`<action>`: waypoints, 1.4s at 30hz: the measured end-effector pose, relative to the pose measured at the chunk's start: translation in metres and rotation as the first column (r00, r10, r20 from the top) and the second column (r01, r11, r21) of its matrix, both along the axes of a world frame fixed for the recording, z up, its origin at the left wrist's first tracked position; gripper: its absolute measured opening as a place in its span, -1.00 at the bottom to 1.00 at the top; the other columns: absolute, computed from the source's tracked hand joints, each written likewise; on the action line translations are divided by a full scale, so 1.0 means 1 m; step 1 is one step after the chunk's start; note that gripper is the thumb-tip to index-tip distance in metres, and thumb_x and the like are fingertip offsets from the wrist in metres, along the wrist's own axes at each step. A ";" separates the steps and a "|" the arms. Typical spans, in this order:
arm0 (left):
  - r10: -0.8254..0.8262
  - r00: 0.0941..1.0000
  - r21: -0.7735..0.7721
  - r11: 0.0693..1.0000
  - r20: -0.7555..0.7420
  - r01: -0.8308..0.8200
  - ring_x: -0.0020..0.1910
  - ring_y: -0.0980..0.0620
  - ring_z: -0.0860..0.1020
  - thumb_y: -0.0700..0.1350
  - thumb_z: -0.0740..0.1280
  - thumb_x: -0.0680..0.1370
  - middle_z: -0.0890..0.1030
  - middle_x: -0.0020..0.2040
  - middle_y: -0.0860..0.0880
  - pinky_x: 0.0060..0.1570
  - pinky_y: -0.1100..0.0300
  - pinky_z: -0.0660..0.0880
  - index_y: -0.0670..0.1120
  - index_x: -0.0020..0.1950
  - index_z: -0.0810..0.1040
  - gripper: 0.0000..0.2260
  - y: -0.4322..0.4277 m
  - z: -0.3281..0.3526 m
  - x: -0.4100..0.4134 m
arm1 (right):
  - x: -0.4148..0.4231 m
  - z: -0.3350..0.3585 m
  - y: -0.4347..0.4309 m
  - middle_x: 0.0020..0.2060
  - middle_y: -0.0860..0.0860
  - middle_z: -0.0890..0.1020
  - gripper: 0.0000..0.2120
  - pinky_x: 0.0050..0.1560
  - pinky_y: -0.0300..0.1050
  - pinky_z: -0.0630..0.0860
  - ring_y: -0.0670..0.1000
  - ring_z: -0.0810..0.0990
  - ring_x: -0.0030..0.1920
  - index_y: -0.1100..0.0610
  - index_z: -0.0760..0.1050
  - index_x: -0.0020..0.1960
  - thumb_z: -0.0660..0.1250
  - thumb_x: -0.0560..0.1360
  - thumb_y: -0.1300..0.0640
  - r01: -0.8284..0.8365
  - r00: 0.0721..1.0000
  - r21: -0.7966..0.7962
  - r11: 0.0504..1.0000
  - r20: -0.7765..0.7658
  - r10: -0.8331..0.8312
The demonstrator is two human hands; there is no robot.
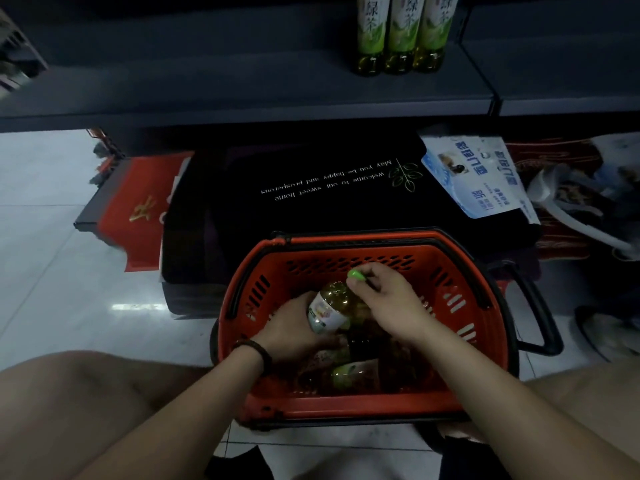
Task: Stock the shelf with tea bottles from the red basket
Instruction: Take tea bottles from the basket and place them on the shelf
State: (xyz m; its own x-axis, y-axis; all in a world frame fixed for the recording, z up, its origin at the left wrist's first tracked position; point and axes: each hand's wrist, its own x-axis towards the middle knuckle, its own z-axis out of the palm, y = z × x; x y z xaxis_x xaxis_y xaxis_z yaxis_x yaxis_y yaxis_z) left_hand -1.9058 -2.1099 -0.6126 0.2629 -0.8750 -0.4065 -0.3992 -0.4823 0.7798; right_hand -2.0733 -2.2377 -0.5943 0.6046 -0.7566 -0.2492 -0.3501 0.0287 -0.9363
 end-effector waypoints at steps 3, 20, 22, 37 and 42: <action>0.222 0.973 -0.034 0.974 -0.054 -0.224 0.00 0.20 0.73 0.03 0.71 0.33 0.73 0.10 0.12 0.04 0.14 0.72 0.11 0.28 0.54 -0.41 0.008 0.002 0.009 | 0.013 -0.008 0.015 -0.11 -0.08 0.71 -0.82 -0.09 -0.14 0.62 -0.09 0.70 -0.10 -0.02 0.59 0.08 0.30 0.65 -0.10 0.037 0.990 -0.051 0.998 -0.136 -0.044; 0.372 0.922 -0.024 0.926 -0.103 -0.376 0.15 0.14 0.63 -0.06 0.53 0.58 0.59 0.21 0.11 -0.05 0.30 0.52 0.02 0.45 0.30 -0.44 0.026 -0.032 0.044 | 0.037 -0.079 0.032 0.15 0.18 0.65 -0.65 0.17 0.04 0.61 0.21 0.64 0.17 0.07 0.42 0.32 0.26 0.56 0.26 -0.351 0.716 -0.178 0.919 -0.684 0.141; 0.361 0.926 -0.024 0.931 -0.108 -0.365 0.15 0.18 0.62 -0.05 0.53 0.57 0.59 0.20 0.14 -0.06 0.37 0.51 0.05 0.42 0.30 -0.46 0.026 -0.031 0.043 | 0.037 -0.072 0.032 0.16 0.12 0.61 -0.68 0.13 -0.01 0.56 0.18 0.62 0.18 0.04 0.39 0.34 0.25 0.61 0.22 -0.369 0.759 -0.212 0.905 -0.631 0.162; 0.299 0.932 -0.082 0.944 -0.207 -0.321 0.10 0.14 0.68 0.11 0.52 0.56 0.69 0.17 0.10 -0.03 0.23 0.60 0.10 0.36 0.45 -0.57 0.013 0.010 0.019 | 0.020 0.010 -0.003 -0.17 0.03 0.64 -0.71 -0.05 -0.06 0.59 -0.11 0.63 -0.14 0.03 0.48 0.08 0.22 0.68 -0.19 0.208 0.974 -0.120 0.971 0.113 -0.195; 0.226 0.932 -0.063 0.965 -0.282 -0.253 -0.01 0.16 0.75 0.04 0.48 0.61 0.79 0.05 0.08 0.02 0.12 0.71 0.11 0.20 0.59 -0.81 0.004 0.029 -0.015 | 0.025 -0.010 -0.015 0.17 0.09 0.63 -0.35 0.22 0.25 0.64 0.17 0.65 0.18 0.08 0.45 0.35 0.29 0.53 -0.42 0.467 0.884 0.491 0.735 -0.234 -0.405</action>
State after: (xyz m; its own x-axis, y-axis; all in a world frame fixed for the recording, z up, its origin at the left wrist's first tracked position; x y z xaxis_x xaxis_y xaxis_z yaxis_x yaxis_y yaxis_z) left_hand -1.9210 -2.1054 -0.5835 0.3616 -0.8382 -0.4082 -0.0491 -0.4543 0.8895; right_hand -2.0488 -2.2525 -0.6040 0.1877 -0.6661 -0.7219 -0.2706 0.6714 -0.6899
